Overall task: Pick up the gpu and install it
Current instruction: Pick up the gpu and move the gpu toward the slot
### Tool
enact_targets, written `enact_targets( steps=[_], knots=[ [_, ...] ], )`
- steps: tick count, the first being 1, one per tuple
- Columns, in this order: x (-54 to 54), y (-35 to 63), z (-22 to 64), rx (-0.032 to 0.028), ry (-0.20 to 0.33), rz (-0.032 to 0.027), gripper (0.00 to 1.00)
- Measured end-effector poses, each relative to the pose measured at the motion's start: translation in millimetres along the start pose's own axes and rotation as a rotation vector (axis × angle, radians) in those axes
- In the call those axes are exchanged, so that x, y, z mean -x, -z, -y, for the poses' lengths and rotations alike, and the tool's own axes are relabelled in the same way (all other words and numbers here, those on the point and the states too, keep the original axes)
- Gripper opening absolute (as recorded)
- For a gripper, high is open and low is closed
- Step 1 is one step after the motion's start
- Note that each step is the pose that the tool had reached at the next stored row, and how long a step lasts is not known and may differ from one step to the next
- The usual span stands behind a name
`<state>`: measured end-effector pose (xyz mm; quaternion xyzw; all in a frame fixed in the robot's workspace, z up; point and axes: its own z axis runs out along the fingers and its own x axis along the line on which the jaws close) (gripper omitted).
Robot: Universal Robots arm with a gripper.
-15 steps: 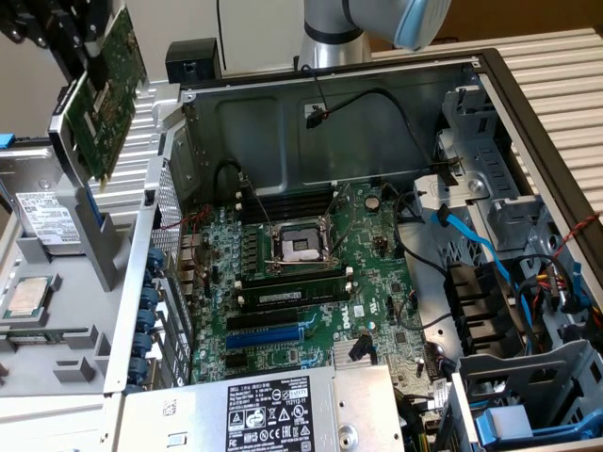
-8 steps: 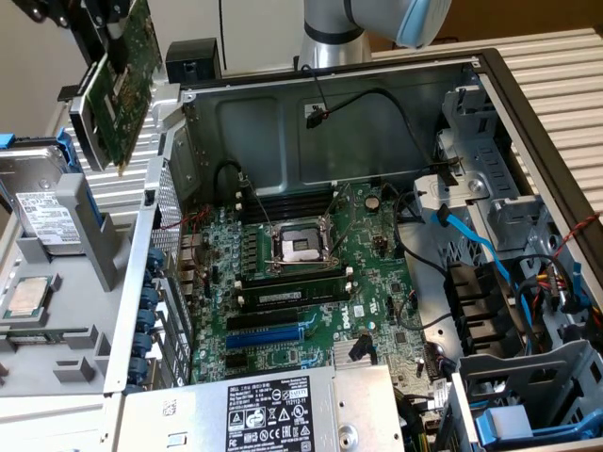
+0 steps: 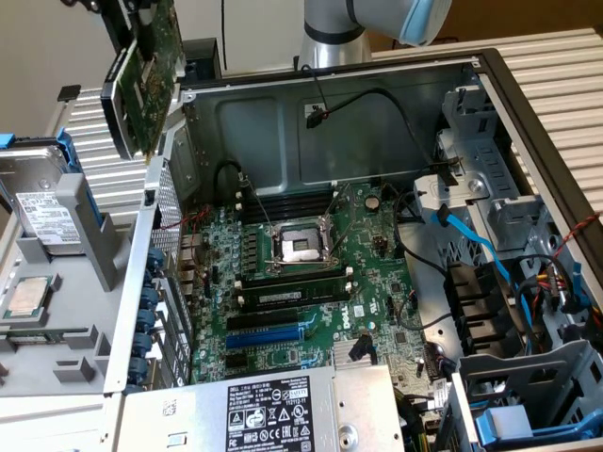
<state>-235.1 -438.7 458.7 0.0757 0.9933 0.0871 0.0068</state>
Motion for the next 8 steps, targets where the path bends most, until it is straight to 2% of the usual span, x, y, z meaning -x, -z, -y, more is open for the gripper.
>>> enact_targets(
  steps=[8],
  knots=[
    [36.1,-1.0,-5.4,-0.0001,0.000,-0.0003,0.26]
  ],
)
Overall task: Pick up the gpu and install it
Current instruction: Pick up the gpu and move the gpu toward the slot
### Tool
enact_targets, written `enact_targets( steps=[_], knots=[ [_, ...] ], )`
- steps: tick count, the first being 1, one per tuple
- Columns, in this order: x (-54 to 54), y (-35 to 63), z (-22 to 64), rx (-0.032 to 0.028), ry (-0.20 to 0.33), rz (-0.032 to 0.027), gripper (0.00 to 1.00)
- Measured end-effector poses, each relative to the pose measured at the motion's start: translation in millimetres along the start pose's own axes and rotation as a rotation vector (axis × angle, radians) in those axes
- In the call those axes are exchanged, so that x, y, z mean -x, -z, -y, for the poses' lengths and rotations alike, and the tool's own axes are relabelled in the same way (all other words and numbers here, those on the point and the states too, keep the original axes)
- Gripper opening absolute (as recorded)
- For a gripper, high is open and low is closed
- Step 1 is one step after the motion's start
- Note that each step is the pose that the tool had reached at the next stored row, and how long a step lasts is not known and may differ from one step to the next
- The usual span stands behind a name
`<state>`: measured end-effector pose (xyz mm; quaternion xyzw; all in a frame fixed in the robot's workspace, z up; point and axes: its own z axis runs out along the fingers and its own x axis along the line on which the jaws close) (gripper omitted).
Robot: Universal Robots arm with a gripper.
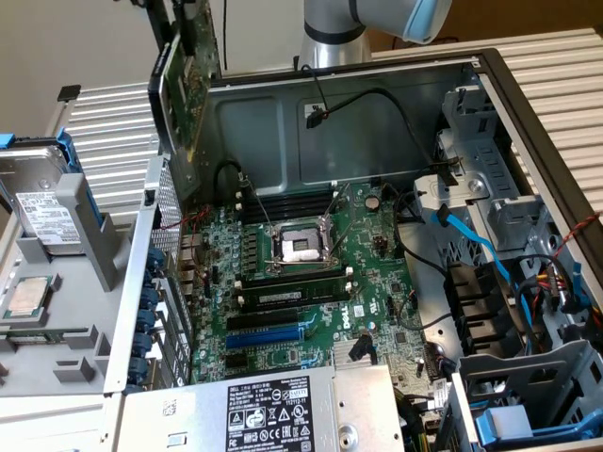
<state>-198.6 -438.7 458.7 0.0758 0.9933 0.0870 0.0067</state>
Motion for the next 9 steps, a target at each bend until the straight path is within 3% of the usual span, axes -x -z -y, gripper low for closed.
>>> enact_targets(
  steps=[9],
  knots=[
    [40.5,-1.3,-6.1,-0.0004,0.000,-0.0023,0.26]
  ],
)
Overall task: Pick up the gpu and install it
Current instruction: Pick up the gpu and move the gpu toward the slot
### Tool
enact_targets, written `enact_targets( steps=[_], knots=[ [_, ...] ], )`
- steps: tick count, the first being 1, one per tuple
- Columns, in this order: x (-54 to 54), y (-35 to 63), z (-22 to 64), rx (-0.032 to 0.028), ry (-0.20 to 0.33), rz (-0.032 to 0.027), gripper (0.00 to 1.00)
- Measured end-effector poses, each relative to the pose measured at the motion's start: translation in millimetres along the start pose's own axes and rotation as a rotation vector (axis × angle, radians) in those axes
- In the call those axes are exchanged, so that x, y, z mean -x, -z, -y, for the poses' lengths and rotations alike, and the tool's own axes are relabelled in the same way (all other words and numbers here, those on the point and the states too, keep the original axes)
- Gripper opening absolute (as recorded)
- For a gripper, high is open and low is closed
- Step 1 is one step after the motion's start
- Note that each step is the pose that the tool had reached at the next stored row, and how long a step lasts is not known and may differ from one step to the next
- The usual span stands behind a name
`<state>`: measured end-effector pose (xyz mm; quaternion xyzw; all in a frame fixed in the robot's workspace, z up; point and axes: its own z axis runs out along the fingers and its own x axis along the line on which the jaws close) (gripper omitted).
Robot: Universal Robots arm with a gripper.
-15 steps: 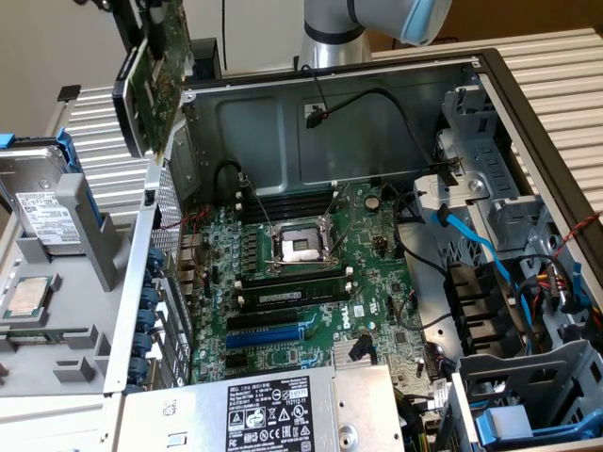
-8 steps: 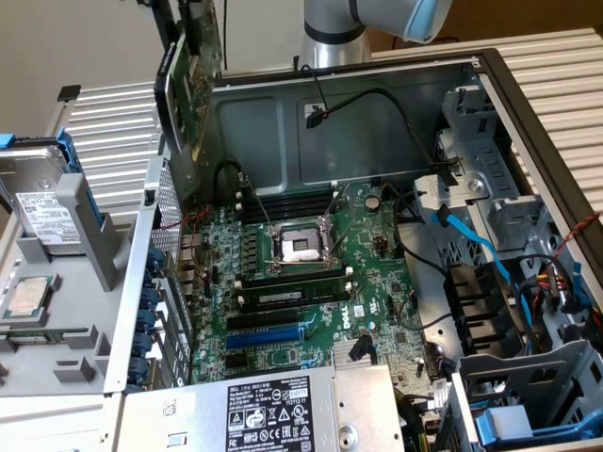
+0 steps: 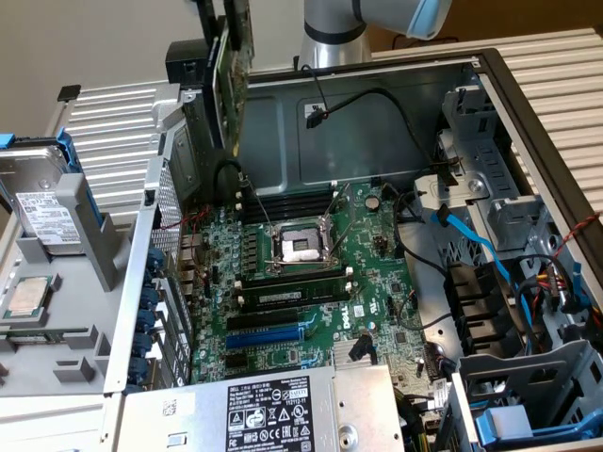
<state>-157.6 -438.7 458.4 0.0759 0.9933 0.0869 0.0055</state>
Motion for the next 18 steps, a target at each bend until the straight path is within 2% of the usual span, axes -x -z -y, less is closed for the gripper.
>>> enact_targets(
  steps=[10,15,18],
  knots=[
    [43.6,-1.7,-6.5,-0.0024,-0.001,-0.0031,0.26],
    [44.9,-1.8,-6.7,-0.0026,-0.001,-0.0031,0.26],
    [48.2,-2.0,-8.1,-0.0058,0.000,-0.0028,0.26]
  ],
)
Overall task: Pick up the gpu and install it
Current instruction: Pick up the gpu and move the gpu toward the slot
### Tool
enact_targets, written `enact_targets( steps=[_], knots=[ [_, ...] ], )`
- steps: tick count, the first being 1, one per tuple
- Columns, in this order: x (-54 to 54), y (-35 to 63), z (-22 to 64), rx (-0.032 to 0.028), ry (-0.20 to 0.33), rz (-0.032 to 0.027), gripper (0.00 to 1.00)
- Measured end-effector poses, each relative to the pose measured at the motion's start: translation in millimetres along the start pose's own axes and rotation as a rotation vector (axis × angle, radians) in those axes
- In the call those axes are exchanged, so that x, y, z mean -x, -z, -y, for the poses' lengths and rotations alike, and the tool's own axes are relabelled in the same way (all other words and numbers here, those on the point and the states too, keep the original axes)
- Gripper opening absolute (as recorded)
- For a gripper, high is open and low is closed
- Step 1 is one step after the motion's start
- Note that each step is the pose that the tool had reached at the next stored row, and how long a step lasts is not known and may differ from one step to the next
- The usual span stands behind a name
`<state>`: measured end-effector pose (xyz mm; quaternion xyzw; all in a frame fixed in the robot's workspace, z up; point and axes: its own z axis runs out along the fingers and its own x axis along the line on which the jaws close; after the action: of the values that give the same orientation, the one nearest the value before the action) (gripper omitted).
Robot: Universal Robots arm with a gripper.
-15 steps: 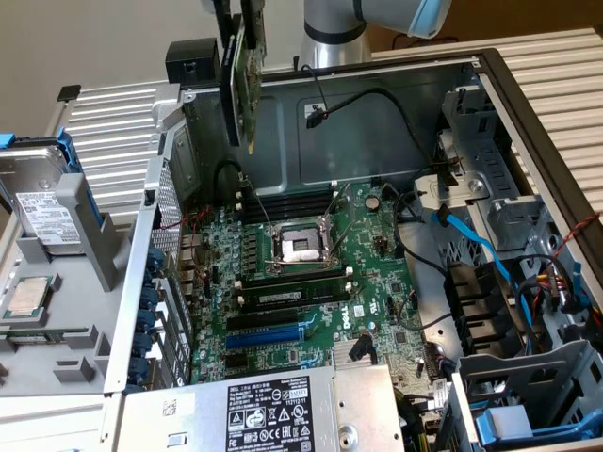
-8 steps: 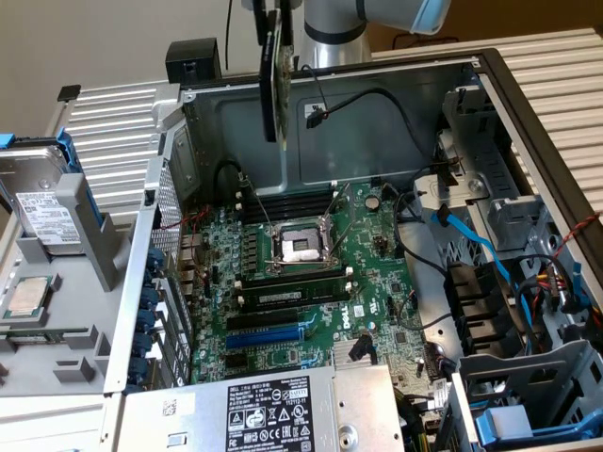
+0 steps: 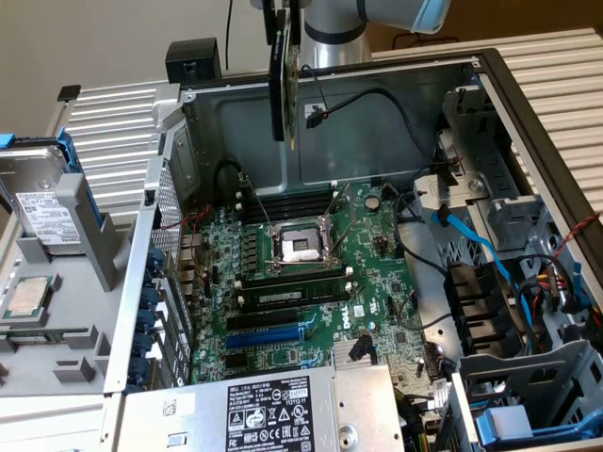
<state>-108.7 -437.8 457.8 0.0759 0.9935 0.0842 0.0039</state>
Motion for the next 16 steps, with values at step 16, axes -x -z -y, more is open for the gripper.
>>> enact_targets(
  steps=[16],
  knots=[
    [43.5,-3.5,-6.4,-0.0067,0.073,-0.0122,0.26]
  ],
)
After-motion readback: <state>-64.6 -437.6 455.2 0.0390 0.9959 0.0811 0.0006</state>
